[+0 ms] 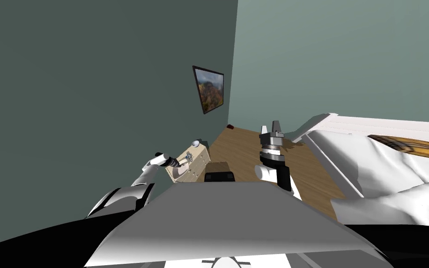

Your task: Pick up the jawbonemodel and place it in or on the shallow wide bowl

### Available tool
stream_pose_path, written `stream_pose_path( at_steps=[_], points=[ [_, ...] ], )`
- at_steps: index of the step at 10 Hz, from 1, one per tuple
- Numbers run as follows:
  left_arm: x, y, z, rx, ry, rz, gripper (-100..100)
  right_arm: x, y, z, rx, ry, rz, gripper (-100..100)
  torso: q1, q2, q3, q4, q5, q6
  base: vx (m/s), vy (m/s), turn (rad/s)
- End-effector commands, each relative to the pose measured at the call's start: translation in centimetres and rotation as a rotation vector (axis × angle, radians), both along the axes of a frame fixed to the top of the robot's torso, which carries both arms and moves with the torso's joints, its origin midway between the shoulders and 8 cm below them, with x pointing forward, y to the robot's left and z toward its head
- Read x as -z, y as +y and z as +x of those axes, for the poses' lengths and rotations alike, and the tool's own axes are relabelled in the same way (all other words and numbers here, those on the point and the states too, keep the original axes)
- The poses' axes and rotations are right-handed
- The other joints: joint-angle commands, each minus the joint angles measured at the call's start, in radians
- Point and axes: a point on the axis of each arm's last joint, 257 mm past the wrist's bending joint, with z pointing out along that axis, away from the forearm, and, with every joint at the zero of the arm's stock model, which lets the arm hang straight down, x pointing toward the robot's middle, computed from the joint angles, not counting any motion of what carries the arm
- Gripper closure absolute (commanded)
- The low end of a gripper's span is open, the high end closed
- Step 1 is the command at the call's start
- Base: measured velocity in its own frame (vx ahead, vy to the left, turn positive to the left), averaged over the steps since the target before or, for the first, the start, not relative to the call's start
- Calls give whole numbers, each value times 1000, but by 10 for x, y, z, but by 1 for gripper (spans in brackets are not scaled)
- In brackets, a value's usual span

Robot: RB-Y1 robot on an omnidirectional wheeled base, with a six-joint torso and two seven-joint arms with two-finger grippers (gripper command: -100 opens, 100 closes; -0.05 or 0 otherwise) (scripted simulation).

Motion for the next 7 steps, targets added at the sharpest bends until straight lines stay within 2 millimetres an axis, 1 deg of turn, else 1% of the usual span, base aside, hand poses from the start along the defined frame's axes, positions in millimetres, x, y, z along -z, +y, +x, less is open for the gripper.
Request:
stream_pose_path(
  at_steps=[1, 2, 3, 4, 5, 6, 7],
  points=[
    [-9, 13, -1, 12, 7, 4, -100, 0, 0, 0, 0, 0, 0, 0, 0, 0, 0, 0, 0, 0, 169, -111, 208],
    [-11, 14, 0, 34, -1, 7, -100, 0, 0, 0, 0, 0, 0, 0, -2, -4, -2, -1, 0, -1, 154, -113, 133],
    [-11, 14, 0, 58, -1, 12, -100, 0, 0, 0, 0, 0, 0, 0, -2, -4, -2, -1, 0, 0, 62, -51, 7],
    [-19, 25, -3, 59, 3, 13, -100, 0, 0, 0, 0, 0, 0, 0, 2, 0, 0, 0, 0, 0, 81, -51, 246],
    [-21, 26, -2, 84, -2, 17, -100, 0, 0, 0, 0, 0, 0, 0, 2, 0, 0, 0, 0, -1, 97, -70, 145],
    [-21, 26, -2, 97, -2, 19, -100, 0, 0, 0, 0, 0, 0, 0, 1, 0, 0, 0, 0, 0, 50, -45, -9],
    [-29, 36, -5, 101, 0, 18, -100, 0, 0, 0, 0, 0, 0, 0, 3, 2, 1, 0, 1, 0, 89, -81, 233]
  ],
)
